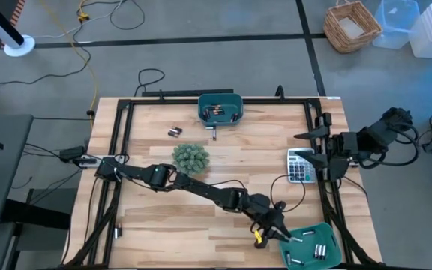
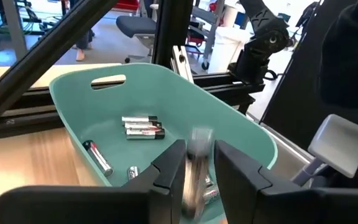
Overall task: Sort batteries
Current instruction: Put the silver battery into the green bin
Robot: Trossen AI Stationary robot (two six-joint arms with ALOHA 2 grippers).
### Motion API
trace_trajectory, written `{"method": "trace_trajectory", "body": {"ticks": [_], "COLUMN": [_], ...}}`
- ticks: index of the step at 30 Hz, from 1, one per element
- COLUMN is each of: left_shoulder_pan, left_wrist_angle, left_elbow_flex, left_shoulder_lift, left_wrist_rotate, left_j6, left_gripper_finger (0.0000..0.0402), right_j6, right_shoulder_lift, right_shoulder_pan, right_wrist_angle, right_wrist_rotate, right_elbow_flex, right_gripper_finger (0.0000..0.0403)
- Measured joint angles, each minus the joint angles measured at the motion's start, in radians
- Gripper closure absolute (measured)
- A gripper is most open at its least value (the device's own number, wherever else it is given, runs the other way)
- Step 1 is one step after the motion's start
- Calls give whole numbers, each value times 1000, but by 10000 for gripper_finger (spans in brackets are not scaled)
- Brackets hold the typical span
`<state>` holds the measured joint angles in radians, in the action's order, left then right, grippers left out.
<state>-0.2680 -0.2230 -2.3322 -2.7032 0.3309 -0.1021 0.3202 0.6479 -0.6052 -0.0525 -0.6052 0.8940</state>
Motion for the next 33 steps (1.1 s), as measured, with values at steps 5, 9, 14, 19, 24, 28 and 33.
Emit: {"method": "trace_trajectory", "body": {"ticks": [5,9,14,19,24,28,33], "left_shoulder_pan": [0,9,46,54,53,64,78], "left_wrist_angle": [5,23,113,245,347,355,123], "left_elbow_flex": [0,0,1,-2,2,49,365], "left_shoulder_lift": [0,5,86,157,215,270,415], "left_wrist_rotate": [0,-12,-5,-103,-182,-192,-263], "left_j6": [0,15,80,169,229,227,197], "left_gripper_finger": [292,254,241,270,317,364,398], "right_j6": [0,-17,-73,-88,-87,-87,-102], "right_shoulder_lift": [0,0,8,23,20,20,22], "right_shoulder_pan": [-2,-2,-1,-1,7,28,65], "right_wrist_angle": [0,10,89,108,101,101,101], "right_wrist_rotate": [0,0,0,0,0,0,0], "right_elbow_flex": [0,0,0,0,0,0,0], "right_gripper_finger": [188,188,188,188,188,188,188]}}
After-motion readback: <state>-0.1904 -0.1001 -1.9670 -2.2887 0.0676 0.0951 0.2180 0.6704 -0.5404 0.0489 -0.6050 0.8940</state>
